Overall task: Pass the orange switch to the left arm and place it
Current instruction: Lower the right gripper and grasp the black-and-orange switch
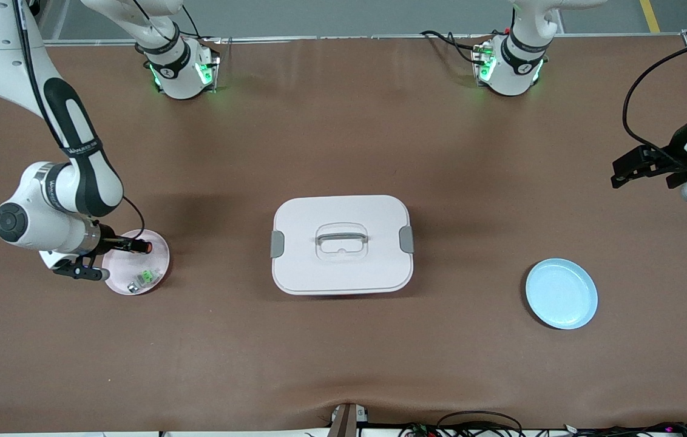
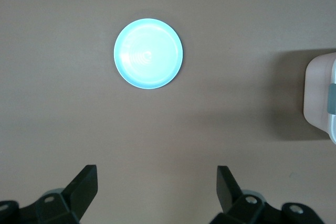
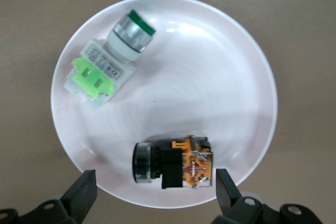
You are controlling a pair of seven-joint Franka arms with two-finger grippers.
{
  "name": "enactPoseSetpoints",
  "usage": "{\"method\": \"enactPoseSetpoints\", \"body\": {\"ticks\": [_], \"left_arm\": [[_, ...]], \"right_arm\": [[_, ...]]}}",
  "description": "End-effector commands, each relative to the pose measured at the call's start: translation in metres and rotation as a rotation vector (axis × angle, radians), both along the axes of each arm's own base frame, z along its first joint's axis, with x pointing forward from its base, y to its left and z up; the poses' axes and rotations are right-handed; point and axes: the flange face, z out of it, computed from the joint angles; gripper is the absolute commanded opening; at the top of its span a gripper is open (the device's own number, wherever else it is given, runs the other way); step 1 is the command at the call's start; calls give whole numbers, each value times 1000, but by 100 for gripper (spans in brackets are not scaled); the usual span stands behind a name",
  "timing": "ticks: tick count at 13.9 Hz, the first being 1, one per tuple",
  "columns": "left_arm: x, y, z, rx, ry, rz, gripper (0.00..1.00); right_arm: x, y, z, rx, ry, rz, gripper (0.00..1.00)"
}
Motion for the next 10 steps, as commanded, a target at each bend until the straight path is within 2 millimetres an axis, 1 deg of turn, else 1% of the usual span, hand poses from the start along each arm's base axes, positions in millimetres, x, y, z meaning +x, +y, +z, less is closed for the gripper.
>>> {"method": "enactPoseSetpoints", "body": {"ticks": [1,5,8,10], "left_arm": [[1,1,5,1,3,-2,100],[1,2,5,2,3,0,100],[1,1,5,1,3,0,100],[1,2,5,2,5,0,100]], "right_arm": [[-4,-10,-10,50,-6,8,100],[-2,-11,-13,49,-22,47,100],[-3,-14,-23,48,-25,56,100],[-2,-16,-22,45,-26,60,100]]}}
